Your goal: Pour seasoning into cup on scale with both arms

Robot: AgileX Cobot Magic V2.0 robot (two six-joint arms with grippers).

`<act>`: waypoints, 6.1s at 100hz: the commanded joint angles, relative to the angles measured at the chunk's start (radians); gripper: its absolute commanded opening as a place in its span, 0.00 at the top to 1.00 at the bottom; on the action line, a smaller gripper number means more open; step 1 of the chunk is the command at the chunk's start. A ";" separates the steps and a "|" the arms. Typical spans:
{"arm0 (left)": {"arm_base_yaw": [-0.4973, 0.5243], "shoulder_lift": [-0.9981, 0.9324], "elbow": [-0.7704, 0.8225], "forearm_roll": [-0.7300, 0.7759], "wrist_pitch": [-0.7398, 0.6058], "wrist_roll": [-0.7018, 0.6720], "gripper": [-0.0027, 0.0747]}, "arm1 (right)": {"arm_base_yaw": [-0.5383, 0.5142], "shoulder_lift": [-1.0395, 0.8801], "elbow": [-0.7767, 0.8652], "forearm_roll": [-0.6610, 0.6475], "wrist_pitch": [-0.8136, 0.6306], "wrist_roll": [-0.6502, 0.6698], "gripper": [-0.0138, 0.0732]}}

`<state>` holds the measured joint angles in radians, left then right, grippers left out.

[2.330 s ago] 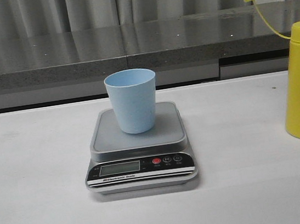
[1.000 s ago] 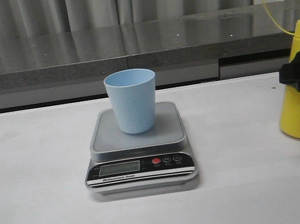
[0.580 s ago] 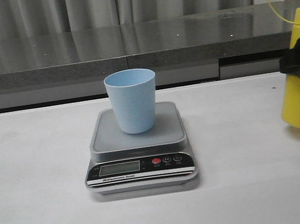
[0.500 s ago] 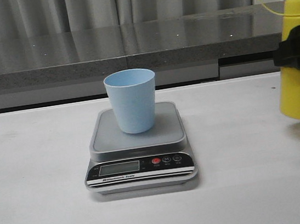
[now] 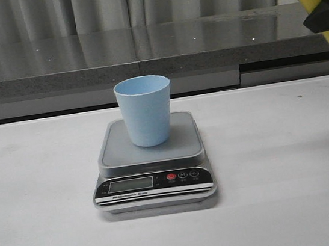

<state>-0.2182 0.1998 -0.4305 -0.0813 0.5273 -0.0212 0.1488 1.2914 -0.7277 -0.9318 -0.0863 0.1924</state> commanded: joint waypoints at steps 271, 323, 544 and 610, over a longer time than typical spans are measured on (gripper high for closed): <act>0.002 0.008 -0.026 -0.006 -0.078 -0.007 0.99 | 0.476 0.245 -0.452 -0.436 0.859 0.299 0.57; 0.002 0.008 -0.026 -0.006 -0.078 -0.007 0.99 | 0.210 0.039 -0.305 0.123 0.379 0.320 0.57; 0.002 0.008 -0.026 -0.006 -0.078 -0.007 0.99 | 0.020 0.293 0.211 1.060 -0.663 -0.263 0.10; 0.002 0.008 -0.026 -0.006 -0.078 -0.007 0.99 | 0.020 0.083 0.397 1.066 -0.650 -0.263 0.10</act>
<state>-0.2182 0.1998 -0.4305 -0.0813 0.5273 -0.0233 0.1744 1.4466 -0.3419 0.1400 -0.6782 -0.0704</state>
